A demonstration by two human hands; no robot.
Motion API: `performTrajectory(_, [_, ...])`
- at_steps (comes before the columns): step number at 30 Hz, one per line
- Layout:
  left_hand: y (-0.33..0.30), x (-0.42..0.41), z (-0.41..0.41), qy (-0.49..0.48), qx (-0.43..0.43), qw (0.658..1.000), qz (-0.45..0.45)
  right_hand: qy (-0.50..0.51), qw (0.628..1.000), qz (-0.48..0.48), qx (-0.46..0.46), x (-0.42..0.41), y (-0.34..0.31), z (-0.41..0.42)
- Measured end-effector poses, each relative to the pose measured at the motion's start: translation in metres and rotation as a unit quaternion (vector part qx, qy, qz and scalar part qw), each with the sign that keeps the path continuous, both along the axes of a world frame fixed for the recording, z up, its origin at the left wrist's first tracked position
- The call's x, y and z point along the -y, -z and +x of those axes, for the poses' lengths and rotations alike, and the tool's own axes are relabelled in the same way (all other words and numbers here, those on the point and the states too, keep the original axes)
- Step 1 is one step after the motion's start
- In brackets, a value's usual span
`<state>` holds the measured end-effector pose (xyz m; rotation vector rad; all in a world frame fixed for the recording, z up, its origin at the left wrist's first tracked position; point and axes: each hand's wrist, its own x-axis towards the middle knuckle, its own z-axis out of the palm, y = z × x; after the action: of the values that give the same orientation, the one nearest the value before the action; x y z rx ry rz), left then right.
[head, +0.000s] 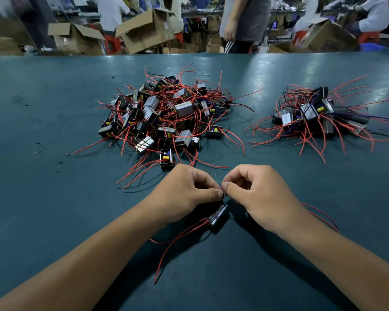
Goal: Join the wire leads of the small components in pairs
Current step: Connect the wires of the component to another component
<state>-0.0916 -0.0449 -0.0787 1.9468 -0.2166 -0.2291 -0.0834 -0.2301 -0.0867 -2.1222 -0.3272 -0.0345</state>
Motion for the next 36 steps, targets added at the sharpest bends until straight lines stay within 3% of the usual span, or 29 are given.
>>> performTrajectory(19, [0.001,0.0,-0.002,-0.001,0.012,1.0,0.014,-0.011,1.0,-0.027,-0.009,0.001,-0.002,-0.003])
performTrajectory(28, [-0.01,-0.01,0.002,0.044,0.212,0.962,0.165,-0.05,0.998,-0.032,0.028,0.001,-0.007,-0.008])
performTrajectory(32, [-0.011,-0.007,0.002,0.041,0.175,0.97,0.164,-0.056,0.997,-0.027,0.048,0.0,-0.009,-0.01])
performTrajectory(36, [-0.012,0.0,0.0,-0.009,0.024,0.998,0.056,-0.068,0.995,-0.018,0.071,-0.001,-0.01,-0.013])
